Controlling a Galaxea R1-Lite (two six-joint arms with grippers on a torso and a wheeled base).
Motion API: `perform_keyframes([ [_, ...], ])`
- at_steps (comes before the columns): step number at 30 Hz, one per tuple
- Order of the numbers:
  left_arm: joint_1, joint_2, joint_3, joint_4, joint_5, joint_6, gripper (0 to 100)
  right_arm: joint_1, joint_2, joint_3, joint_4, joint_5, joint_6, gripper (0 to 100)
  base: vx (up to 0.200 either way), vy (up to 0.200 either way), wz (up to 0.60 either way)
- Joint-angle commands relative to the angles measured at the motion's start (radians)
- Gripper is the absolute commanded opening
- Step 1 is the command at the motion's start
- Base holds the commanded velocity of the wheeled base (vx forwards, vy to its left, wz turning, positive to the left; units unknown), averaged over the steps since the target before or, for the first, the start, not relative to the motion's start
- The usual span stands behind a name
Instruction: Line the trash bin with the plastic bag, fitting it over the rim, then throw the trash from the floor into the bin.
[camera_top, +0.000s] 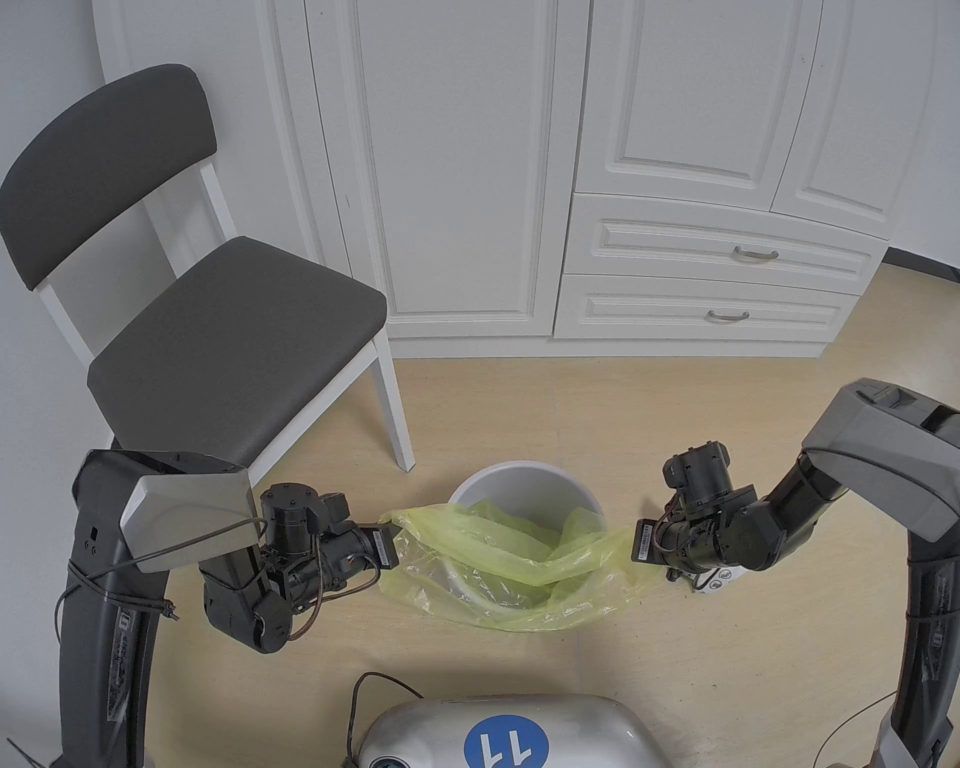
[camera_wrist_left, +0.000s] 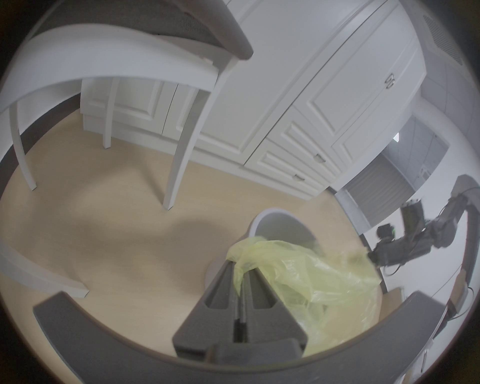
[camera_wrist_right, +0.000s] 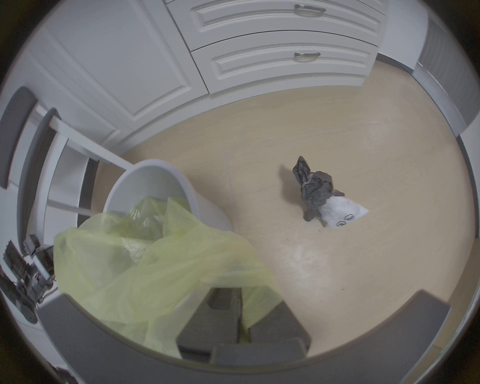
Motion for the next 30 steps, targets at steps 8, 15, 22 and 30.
perform_keyframes([
  [8, 0.002, -0.016, 0.046, 0.139, -0.001, 0.132, 0, 0.004, -0.109, 0.067, 0.090, -0.003, -0.127, 0, 0.000, 0.000, 0.00],
  [15, -0.002, -0.001, 0.054, 0.142, 0.001, 0.178, 0, 0.004, -0.027, 0.082, 0.079, -0.001, -0.182, 0, 0.000, 0.000, 0.00],
  [22, -0.004, 0.022, 0.034, 0.129, 0.005, 0.180, 0, 0.001, 0.059, 0.077, -0.008, 0.013, -0.173, 0, 0.000, 0.000, 0.00],
  [30, -0.015, 0.056, 0.000, 0.125, 0.025, 0.181, 0, 0.007, 0.099, 0.077, -0.016, 0.034, -0.182, 0, 0.000, 0.000, 0.00],
])
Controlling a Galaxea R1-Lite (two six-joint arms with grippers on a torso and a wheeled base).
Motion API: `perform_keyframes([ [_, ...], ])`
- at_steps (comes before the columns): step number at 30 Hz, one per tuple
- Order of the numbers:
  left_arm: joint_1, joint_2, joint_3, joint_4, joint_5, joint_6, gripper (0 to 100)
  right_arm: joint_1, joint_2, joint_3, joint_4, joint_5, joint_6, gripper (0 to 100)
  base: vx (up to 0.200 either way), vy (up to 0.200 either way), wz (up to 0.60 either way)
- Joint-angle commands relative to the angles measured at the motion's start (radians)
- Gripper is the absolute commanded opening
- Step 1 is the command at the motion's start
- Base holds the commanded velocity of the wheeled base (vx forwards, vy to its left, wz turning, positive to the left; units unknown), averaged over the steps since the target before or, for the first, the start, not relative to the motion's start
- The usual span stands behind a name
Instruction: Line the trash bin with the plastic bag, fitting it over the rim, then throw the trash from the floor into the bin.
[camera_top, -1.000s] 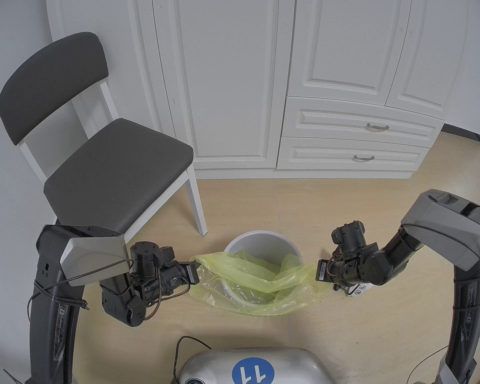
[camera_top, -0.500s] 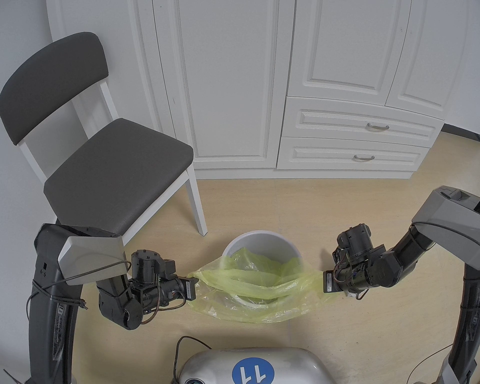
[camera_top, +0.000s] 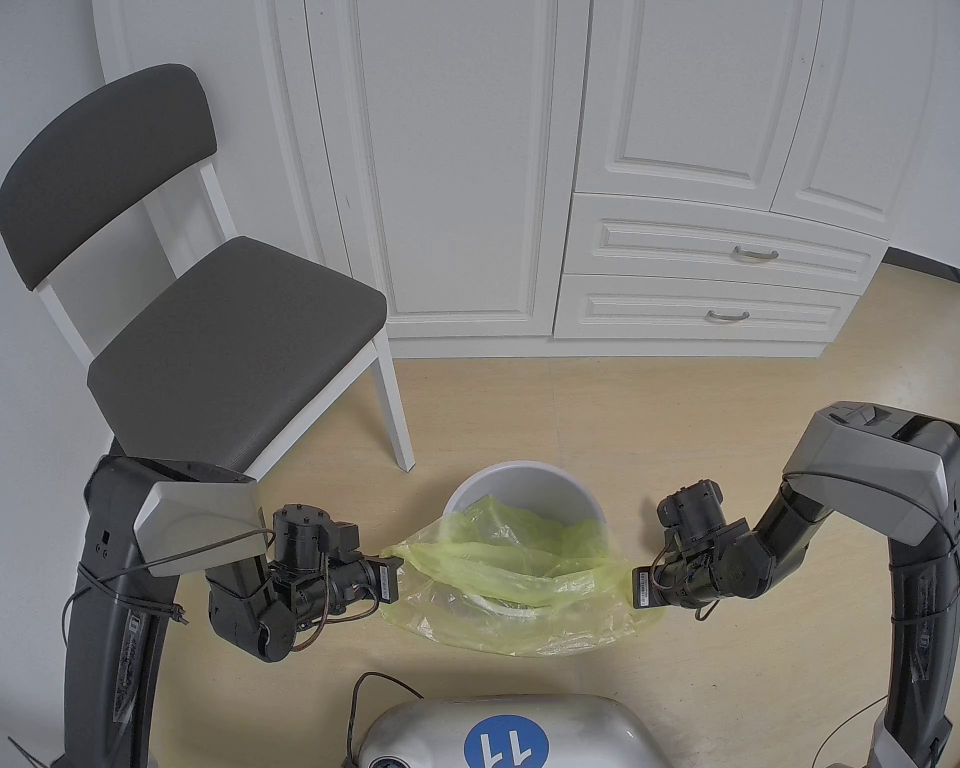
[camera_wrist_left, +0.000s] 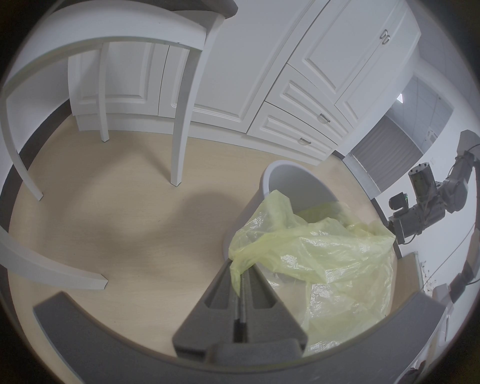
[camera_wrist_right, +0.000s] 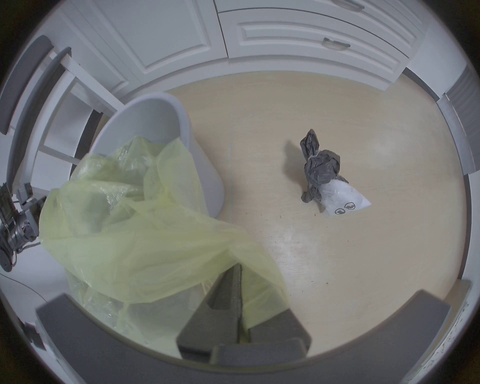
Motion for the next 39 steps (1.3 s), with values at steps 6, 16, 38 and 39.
perform_keyframes([
  [6, 0.007, -0.050, 0.021, 0.012, 0.012, 0.009, 0, -0.010, 0.009, 0.014, 0.010, 0.002, -0.019, 0, 0.000, 0.000, 0.00],
  [16, 0.044, -0.177, 0.088, 0.075, -0.045, 0.055, 0, -0.027, -0.089, 0.080, 0.018, 0.068, -0.103, 0, 0.000, 0.000, 0.00],
  [38, 0.024, -0.010, -0.021, 0.061, -0.031, 0.087, 0, -0.010, 0.061, -0.023, -0.013, 0.052, -0.063, 0, 0.000, 0.000, 0.00],
  [39, 0.024, -0.004, -0.030, 0.058, -0.031, 0.087, 0, -0.010, 0.069, -0.030, -0.019, 0.051, -0.060, 0, 0.000, 0.000, 0.00],
])
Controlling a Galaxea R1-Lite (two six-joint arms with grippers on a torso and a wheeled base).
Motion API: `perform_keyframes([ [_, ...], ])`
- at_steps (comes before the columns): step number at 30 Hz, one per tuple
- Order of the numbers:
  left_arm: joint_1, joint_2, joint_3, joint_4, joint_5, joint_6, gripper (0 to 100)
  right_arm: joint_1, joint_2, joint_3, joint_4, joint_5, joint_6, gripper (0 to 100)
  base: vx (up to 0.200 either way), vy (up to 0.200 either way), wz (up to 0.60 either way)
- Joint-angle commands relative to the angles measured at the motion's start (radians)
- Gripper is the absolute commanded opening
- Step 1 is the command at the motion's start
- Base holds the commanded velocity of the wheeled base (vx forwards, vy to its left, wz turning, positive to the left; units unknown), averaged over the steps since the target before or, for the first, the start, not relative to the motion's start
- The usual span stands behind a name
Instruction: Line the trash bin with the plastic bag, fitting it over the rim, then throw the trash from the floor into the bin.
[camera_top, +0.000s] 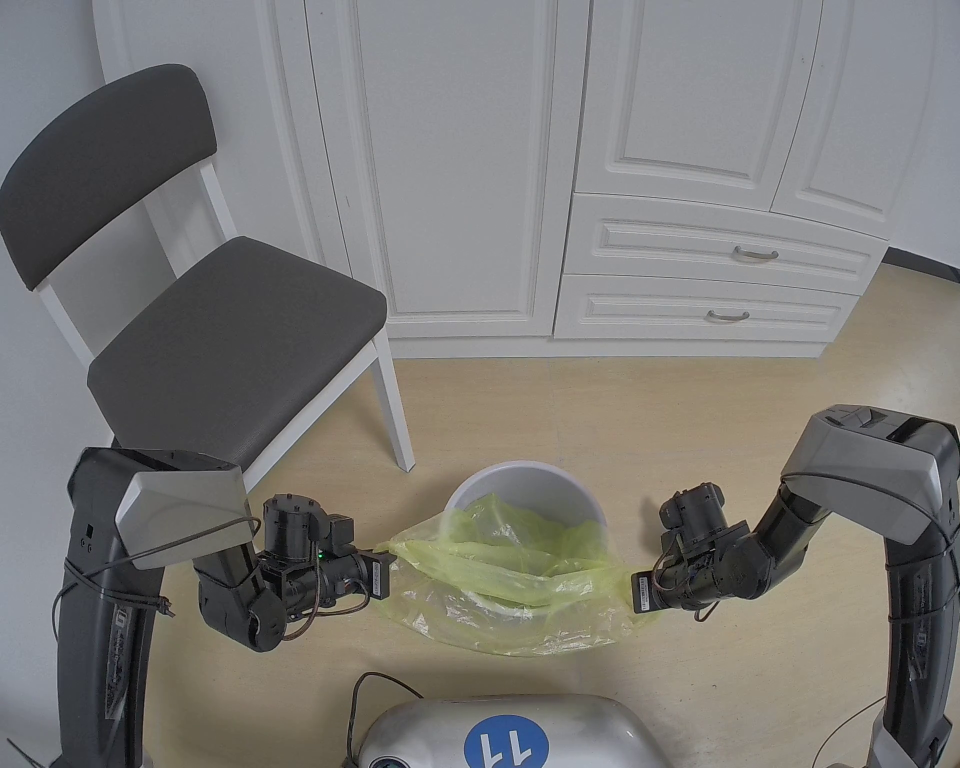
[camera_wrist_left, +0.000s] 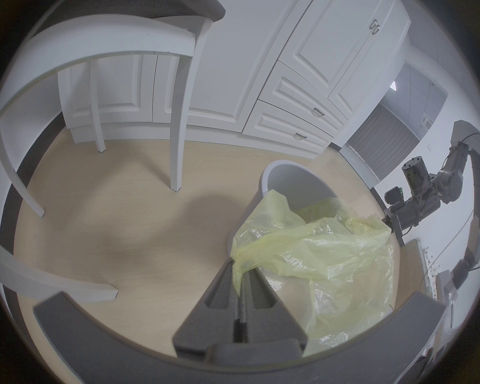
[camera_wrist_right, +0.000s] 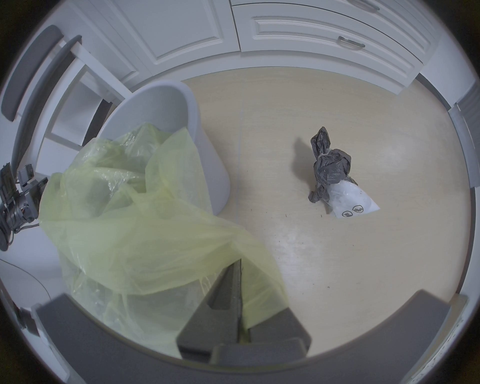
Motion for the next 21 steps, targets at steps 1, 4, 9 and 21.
perform_keyframes([
  [1, -0.001, 0.040, -0.032, -0.004, 0.001, -0.001, 0, 0.004, 0.051, -0.031, -0.011, -0.004, 0.009, 0, 0.000, 0.000, 0.00],
  [4, -0.001, 0.054, -0.060, -0.024, 0.002, -0.004, 0, 0.004, 0.074, -0.040, -0.058, -0.017, 0.012, 0, 0.000, 0.000, 0.00],
  [9, -0.008, 0.054, -0.083, -0.052, 0.030, -0.027, 0, 0.003, 0.097, -0.030, -0.142, -0.023, 0.017, 0, 0.000, 0.000, 0.00],
  [21, -0.011, -0.004, -0.049, -0.056, 0.029, -0.035, 0, -0.060, 0.027, 0.136, -0.351, 0.081, -0.022, 100, 0.000, 0.000, 0.00],
])
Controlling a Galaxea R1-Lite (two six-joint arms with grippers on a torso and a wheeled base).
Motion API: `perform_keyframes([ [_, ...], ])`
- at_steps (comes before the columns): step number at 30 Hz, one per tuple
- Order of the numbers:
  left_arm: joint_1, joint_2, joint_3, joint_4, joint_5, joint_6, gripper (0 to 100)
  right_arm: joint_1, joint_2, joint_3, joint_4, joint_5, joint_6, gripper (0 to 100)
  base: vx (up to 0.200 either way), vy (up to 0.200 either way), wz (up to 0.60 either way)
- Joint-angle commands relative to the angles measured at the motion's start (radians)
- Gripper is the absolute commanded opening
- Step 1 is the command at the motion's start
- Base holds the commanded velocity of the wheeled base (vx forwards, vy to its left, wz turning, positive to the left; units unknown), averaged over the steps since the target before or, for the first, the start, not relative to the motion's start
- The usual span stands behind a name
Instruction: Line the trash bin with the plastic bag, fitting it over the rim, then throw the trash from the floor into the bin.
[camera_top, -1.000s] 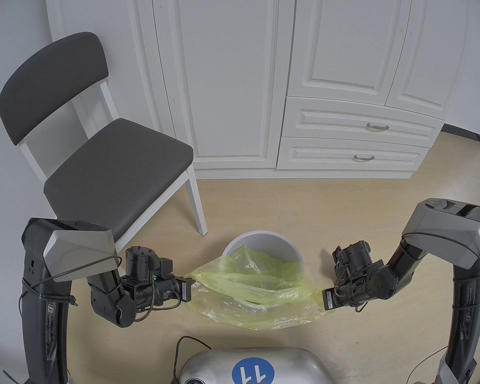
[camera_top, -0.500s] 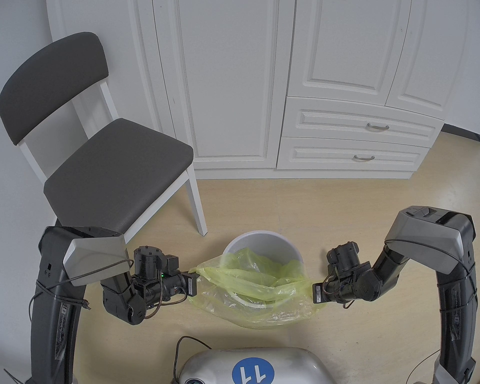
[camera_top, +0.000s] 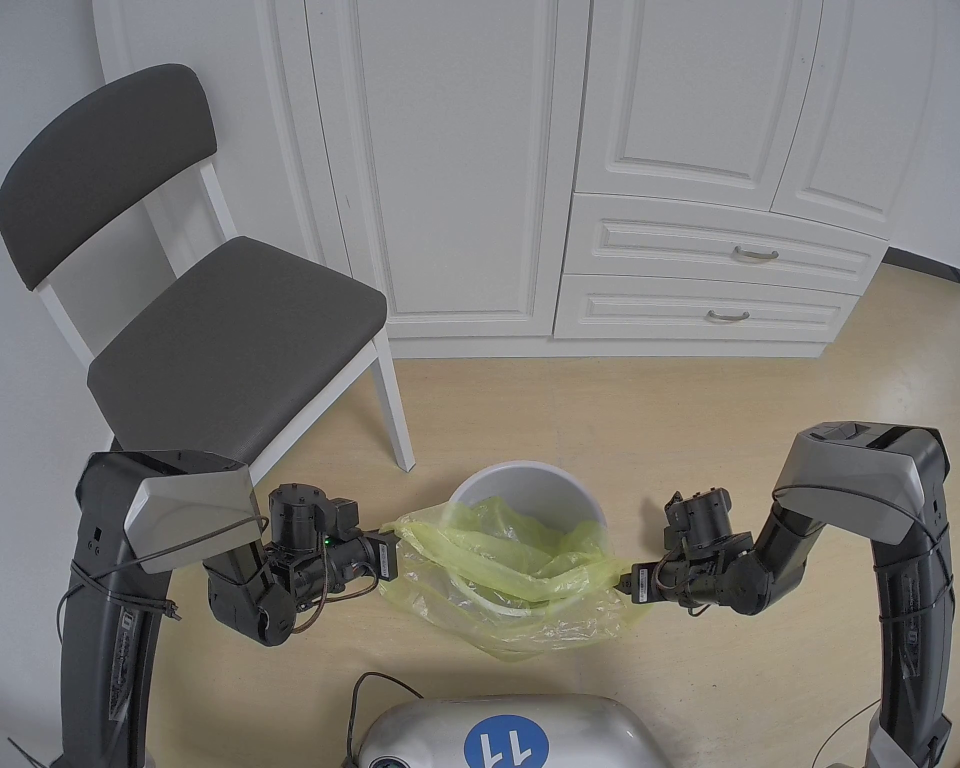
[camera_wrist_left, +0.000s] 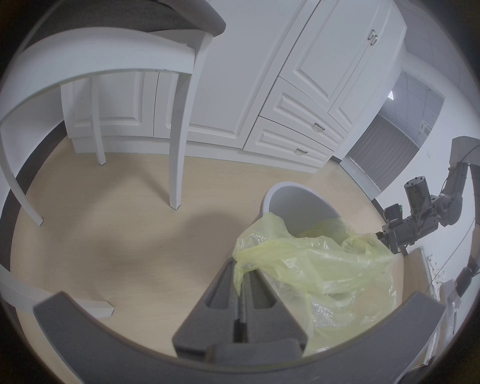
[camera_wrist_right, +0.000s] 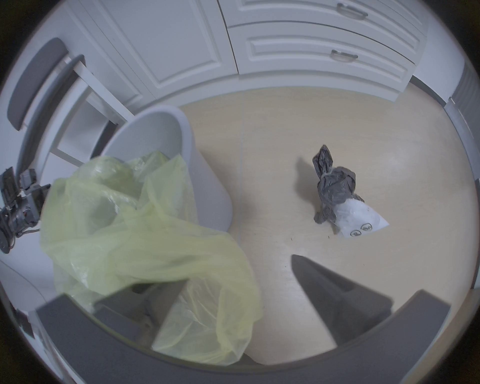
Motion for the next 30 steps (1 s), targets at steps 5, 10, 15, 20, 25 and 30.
perform_keyframes([
  [5, -0.005, -0.086, 0.058, 0.000, -0.003, 0.005, 0, -0.136, 0.009, 0.262, -0.429, 0.337, -0.144, 100, 0.000, 0.000, 0.00],
  [10, -0.026, -0.145, 0.104, 0.000, -0.008, 0.007, 0, -0.172, 0.111, 0.380, -0.823, 0.501, -0.108, 100, 0.000, 0.000, 0.00],
  [15, -0.049, -0.158, 0.127, 0.002, -0.008, 0.010, 0, -0.208, 0.098, 0.426, -0.823, 0.632, -0.121, 100, 0.000, 0.000, 0.00],
  [20, -0.049, -0.145, 0.126, 0.006, -0.008, 0.012, 0, -0.221, 0.118, 0.437, -0.823, 0.636, -0.180, 100, 0.000, 0.000, 0.00],
  [25, -0.049, -0.141, 0.124, 0.012, -0.009, 0.012, 0, -0.224, 0.114, 0.437, -0.823, 0.641, -0.184, 100, 0.000, 0.000, 0.00],
  [30, -0.052, -0.145, 0.134, 0.016, -0.009, 0.012, 0, -0.227, 0.104, 0.439, -0.823, 0.646, -0.187, 100, 0.000, 0.000, 0.00],
])
